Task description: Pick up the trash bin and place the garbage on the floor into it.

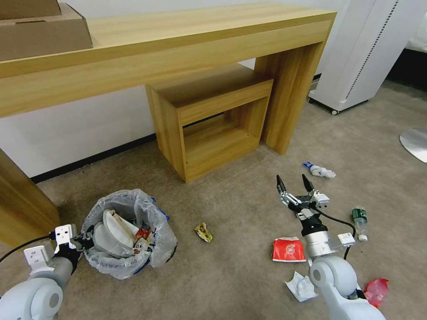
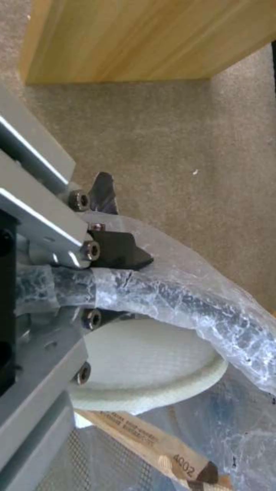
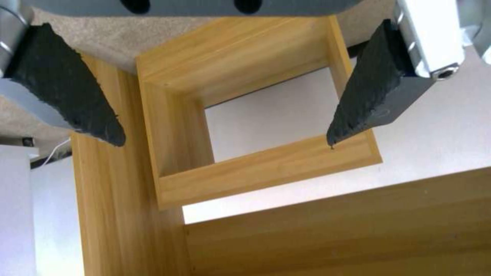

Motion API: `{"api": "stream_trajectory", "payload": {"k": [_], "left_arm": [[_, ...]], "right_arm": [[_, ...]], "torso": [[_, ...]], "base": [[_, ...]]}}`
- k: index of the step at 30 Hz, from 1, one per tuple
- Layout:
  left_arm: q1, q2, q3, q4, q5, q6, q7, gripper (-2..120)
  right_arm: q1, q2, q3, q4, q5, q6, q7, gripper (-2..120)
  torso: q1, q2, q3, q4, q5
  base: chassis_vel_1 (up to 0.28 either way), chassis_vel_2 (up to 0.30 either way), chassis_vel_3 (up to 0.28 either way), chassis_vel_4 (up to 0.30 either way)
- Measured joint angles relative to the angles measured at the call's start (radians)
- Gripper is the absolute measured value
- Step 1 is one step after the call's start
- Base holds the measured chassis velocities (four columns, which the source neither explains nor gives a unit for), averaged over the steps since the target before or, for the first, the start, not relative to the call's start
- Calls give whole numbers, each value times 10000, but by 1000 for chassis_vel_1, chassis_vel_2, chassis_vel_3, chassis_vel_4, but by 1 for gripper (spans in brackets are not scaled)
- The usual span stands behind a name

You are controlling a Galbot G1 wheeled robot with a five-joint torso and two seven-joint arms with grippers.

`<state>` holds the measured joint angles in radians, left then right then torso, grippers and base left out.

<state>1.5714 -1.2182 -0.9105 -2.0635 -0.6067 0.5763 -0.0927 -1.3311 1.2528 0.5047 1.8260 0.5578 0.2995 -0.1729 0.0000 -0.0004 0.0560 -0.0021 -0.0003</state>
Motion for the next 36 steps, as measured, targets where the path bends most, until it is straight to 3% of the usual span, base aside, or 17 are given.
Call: {"api": "stream_trajectory", "payload": {"k": [6,12,15,16,19,20,23,30,32,34,36], "left_arm": [[2,-20,1,25,20,-21,7,0],[7,-43,1,28,46,-25,8,0],[5,-87,-1,28,76,-25,2,0],[5,-87,-1,28,76,-25,2,0],[-155,-73,106,166,108,-20,-36,0],[-155,-73,106,166,108,-20,-36,0],[-403,37,296,421,107,13,-67,0],[-522,81,363,580,129,29,-80,0],[-608,53,388,680,146,39,-90,0],[-615,46,388,689,149,39,-98,0],[-637,5,389,737,160,39,-102,0]], "right_arm": [[76,-83,-177,-50,18,-32,142,100],[481,-467,-897,-47,781,-761,927,100],[1312,-979,-1897,-124,2001,-2036,2132,100],[1312,-979,-1897,-124,2001,-2036,2132,100],[1987,-1365,-2705,-257,2993,-3585,3244,100],[1987,-1365,-2705,-257,2993,-3585,3244,100],[2591,-1621,-3479,-473,4055,-4946,4365,100],[3219,-1677,-4230,-687,5143,-6623,5680,100],[4018,-1479,-5442,-1363,6048,-8223,6979,100],[4103,-1450,-5561,-1455,6097,-8366,7047,100],[4638,-1190,-6369,-2129,6204,-8955,7353,100]], "torso": [[0,0,2,-1,0],[0,0,1,-1,1],[1,0,1,1,0],[1,0,1,1,0],[0,0,1,5,2],[0,0,1,5,2],[0,0,1,-5,-2],[0,-1,1,0,-1],[0,0,1,0,3],[0,0,0,0,1],[0,-1,0,0,1]], "base": [[-40,45,38,-45],[0,0,0,0],[0,0,0,0],[0,0,0,0],[0,0,0,0],[0,0,0,0],[0,0,0,0],[0,0,0,0],[0,0,0,0],[0,0,0,0],[0,0,0,0]]}}
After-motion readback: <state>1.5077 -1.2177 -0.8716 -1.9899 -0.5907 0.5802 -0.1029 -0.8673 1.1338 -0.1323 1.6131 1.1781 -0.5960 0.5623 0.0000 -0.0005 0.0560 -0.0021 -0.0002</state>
